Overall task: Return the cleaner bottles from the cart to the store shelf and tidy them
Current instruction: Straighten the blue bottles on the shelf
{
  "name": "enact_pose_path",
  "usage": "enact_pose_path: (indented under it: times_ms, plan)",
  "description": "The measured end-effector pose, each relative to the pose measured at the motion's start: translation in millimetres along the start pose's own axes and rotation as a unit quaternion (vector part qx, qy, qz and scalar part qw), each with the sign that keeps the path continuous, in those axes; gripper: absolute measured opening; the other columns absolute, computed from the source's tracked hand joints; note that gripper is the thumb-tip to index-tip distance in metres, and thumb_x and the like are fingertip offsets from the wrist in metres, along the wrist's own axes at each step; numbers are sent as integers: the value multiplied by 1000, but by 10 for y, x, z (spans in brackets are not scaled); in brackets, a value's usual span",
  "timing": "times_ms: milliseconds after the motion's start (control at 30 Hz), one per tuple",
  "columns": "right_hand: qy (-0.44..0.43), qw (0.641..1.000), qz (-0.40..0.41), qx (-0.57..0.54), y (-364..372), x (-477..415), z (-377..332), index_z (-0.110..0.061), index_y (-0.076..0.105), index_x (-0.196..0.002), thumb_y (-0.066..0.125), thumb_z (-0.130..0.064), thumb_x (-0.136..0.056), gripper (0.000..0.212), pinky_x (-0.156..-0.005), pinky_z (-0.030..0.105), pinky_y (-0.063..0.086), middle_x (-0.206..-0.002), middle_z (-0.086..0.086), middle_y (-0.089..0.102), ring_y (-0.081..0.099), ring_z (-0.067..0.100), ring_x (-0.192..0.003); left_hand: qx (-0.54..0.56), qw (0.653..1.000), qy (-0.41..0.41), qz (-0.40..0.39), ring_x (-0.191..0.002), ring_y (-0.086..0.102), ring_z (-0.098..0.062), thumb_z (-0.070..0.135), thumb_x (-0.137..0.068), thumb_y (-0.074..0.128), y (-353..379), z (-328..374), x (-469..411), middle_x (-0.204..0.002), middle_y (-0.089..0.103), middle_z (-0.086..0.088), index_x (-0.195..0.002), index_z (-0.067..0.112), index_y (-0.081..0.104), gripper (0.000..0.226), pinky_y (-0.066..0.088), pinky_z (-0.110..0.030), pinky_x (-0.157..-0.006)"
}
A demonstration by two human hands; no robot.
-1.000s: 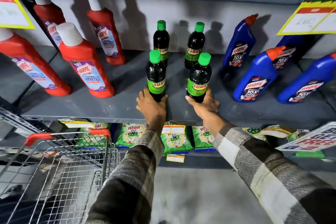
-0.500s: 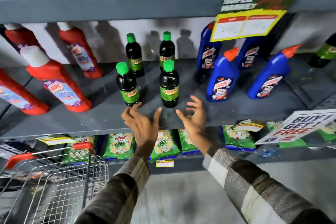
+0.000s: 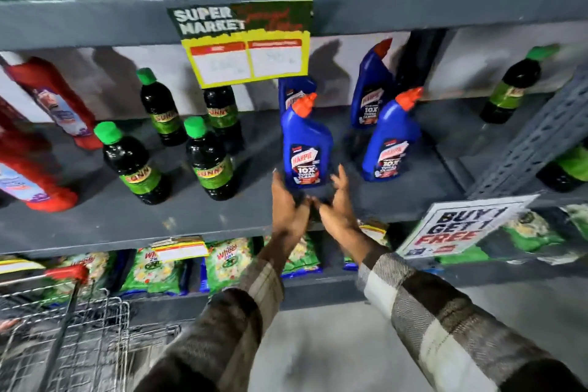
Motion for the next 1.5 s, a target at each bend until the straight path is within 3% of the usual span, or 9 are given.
enact_pose_path:
  times_ms: [100, 300, 400, 700, 867, 1000, 1200, 1333, 1500]
  plan:
    - [43, 994, -55, 80, -24, 41, -61, -34, 15, -150, 54, -5, -73, 91, -117, 43, 32, -148, 12, 41, 41, 31, -136, -86, 993, -83, 24, -128, 53, -25, 7, -69, 60, 14, 30, -7, -136, 56, 1, -140, 33, 38, 78, 42, -44, -108]
    - [59, 987, -79, 128, -50, 69, -156, -32, 8, -152, 50, -3, -78, 90, -122, 41, 19, -160, 5, 21, 19, 26, -148, -149, 983, -106, -27, -141, 38, -27, 4, -78, 51, 44, 81, 34, -152, 40, 0, -152, 30, 24, 83, 29, -44, -112]
    - [77, 990, -66, 99, -39, 70, -150, -38, 7, -150, 51, -5, -74, 94, -121, 44, 22, -159, 2, 26, 20, 24, -148, -175, 975, -129, -53, -149, 23, -28, 8, -82, 49, 72, 29, 20, -163, 20, -2, -154, 38, 14, 86, 18, -46, -119]
    - [80, 993, -65, 65, -126, 117, -181, -36, 9, -151, 48, 1, -78, 91, -118, 44, 30, -157, 5, 29, 29, 25, -145, -196, 973, -117, -34, -150, 20, -25, 11, -83, 50, 114, 11, 96, -164, 18, -5, -157, 30, 3, 90, 17, -41, -119]
    - [89, 993, -12, -75, -399, 51, -32, -19, 18, -152, 50, 17, -79, 87, -106, 43, 47, -150, 11, 41, 48, 25, -134, -230, 966, -114, -17, -150, 19, -25, 14, -80, 52, 131, 19, 117, -164, 18, -5, -158, 26, 0, 94, 19, -41, -120]
    - [95, 984, -12, -149, -488, 51, -34, -14, 17, -151, 45, 23, -80, 85, -67, 14, 55, -153, 4, 32, 51, 23, -130, -246, 964, -102, -8, -150, 19, -23, 15, -81, 51, 147, 27, 120, -163, 21, -5, -158, 24, 0, 93, 20, -41, -120]
    - [105, 983, -6, -150, -626, 31, 93, -11, 32, -146, 47, 17, -83, 70, -90, 24, 48, -133, 5, 54, 61, 26, -118, -257, 963, -84, -9, -151, 17, -23, 18, -84, 51, 161, 50, 144, -163, 22, -6, -158, 20, 3, 88, 20, -43, -121]
    - [129, 983, -43, -123, -623, -2, 119, -20, 28, -149, 50, 9, -87, 72, -57, 0, 45, -122, 9, 67, 62, 19, -99, -275, 958, -82, -5, -152, 15, -22, 20, -88, 50, 158, 43, 131, -164, 20, -4, -158, 20, 2, 85, 17, -41, -120]
    - [123, 985, -50, -112, -639, -33, 122, -22, 26, -150, 51, 7, -89, 72, -54, -3, 44, -125, 12, 66, 60, 15, -96, -282, 956, -79, -17, -152, 14, -22, 19, -88, 50, 166, 53, 137, -164, 18, -4, -158, 18, 2, 85, 18, -41, -120]
Point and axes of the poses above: each hand's wrist, its own x-axis away from the middle knuckle, its own y-axis out of the palm, z = x × y, the point moved 8 cm from there along -x, towards the middle knuckle
